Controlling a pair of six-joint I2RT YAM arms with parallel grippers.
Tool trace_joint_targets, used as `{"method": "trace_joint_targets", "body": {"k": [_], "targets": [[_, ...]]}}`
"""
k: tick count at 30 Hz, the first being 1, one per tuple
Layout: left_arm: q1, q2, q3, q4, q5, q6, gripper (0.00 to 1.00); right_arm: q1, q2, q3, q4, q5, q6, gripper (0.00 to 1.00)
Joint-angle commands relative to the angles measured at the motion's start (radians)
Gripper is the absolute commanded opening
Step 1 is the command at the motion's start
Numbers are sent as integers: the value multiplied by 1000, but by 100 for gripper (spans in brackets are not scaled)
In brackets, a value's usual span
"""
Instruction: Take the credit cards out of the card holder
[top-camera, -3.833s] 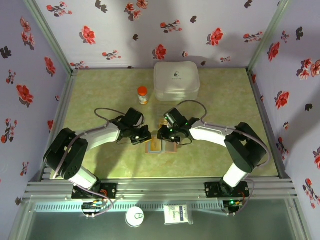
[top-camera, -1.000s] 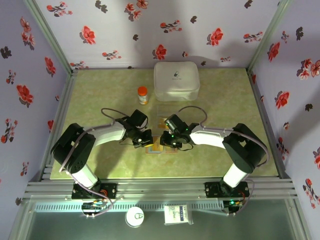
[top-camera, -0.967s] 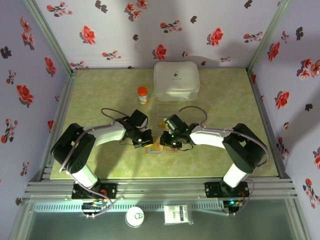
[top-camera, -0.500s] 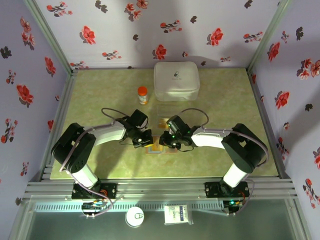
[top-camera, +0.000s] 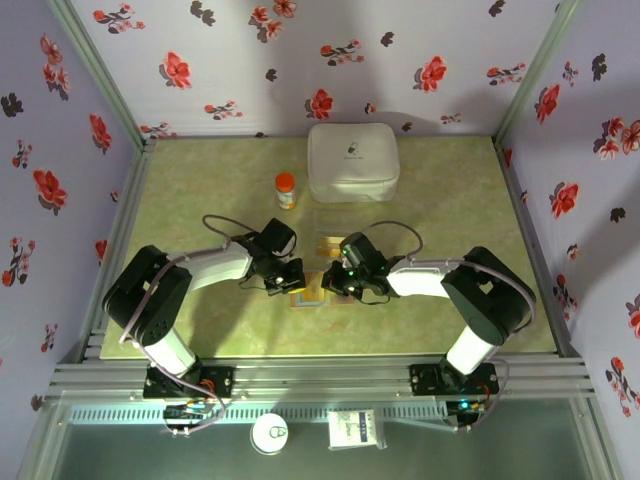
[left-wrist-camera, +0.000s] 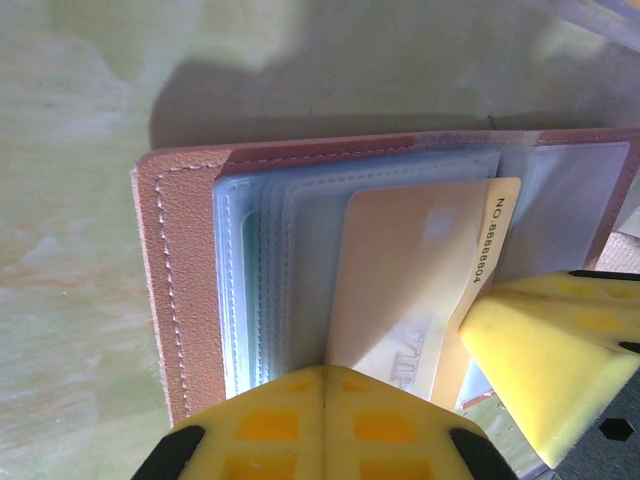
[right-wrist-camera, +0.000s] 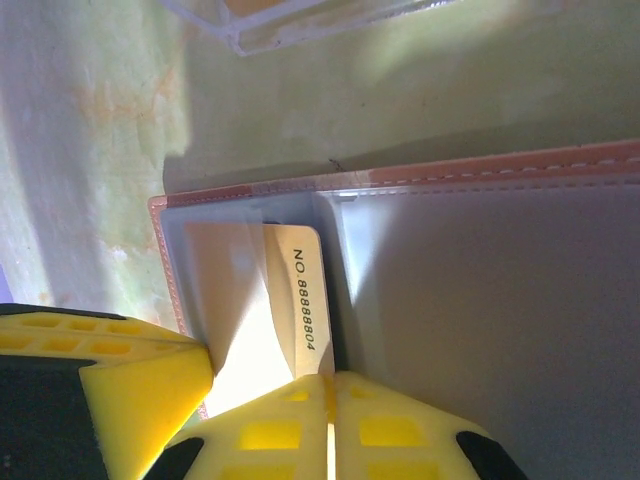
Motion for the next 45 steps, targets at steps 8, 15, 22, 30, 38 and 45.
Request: {"method": "trace_joint_targets", "body": {"k": [8,15,22,30,38,45], "targets": [[-4,29,10,-65,-29,31,0,-37,-75,-53,-59,24,-16,7],[-4,21,13,-70,-30,31,0,-47,-141,-52,-140,50,-60,4],[-3,-12,39,-102,-44,36,0,-54,-159,-18,-180,37,-96,0],[-3,-30,59,-110,-42,36,0,-55,-173,59,-292,50,-191,0],[0,-38,62,-112,-49,36,0,-55,-165,171,-455,46,-386,0],[23,-74,49,-102,-69,31,0,-52,-156,287,-634,109,-677,0]]}}
